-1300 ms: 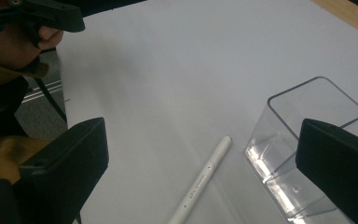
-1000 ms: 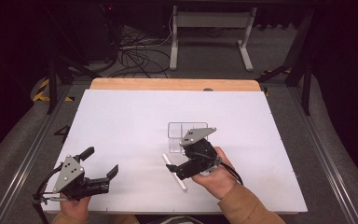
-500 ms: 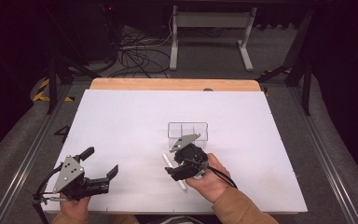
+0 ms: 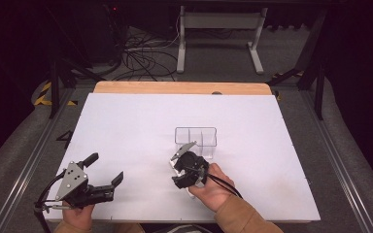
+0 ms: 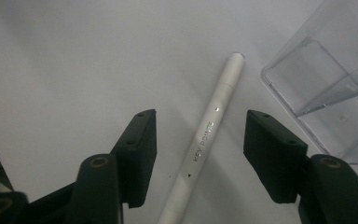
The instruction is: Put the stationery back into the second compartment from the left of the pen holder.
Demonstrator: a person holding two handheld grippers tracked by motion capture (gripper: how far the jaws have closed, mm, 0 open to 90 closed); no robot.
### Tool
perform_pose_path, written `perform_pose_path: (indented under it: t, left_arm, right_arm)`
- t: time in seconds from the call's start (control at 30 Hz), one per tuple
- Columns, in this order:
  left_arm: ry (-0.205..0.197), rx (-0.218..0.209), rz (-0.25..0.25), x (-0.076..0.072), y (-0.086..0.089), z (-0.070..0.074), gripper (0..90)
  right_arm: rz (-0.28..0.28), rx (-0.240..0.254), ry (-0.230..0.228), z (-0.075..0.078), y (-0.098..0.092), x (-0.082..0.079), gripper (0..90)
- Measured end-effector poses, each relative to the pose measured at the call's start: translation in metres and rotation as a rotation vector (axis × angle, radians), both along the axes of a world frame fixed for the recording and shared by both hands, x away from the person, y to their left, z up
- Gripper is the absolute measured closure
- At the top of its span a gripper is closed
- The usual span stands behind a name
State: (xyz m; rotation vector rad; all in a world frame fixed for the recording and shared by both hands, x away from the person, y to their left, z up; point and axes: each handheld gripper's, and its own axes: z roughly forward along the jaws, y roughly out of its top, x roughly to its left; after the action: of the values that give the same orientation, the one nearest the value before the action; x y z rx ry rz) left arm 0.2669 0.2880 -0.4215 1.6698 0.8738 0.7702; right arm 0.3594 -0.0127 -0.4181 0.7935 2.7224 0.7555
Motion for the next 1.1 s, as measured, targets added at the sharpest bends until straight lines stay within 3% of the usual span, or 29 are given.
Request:
perform_pose_path:
  t: [0.5, 0.73, 1.1]
  left_arm:
    - [0.002, -0.001, 0.000, 0.000, 0.000, 0.000, 2.7]
    - [0.002, 0.000, -0.001, 0.000, 0.000, 0.000, 2.7]
    - [0.002, 0.000, -0.002, 0.000, 0.000, 0.000, 2.7]
  right_arm:
    - [-0.035, -0.047, 0.043, -0.016, 0.010, 0.009, 58.0]
    - [-0.043, -0.079, 0.038, -0.021, 0.013, 0.011, 62.7]
    - [-0.071, -0.087, 0.060, -0.027, 0.017, 0.014, 67.6]
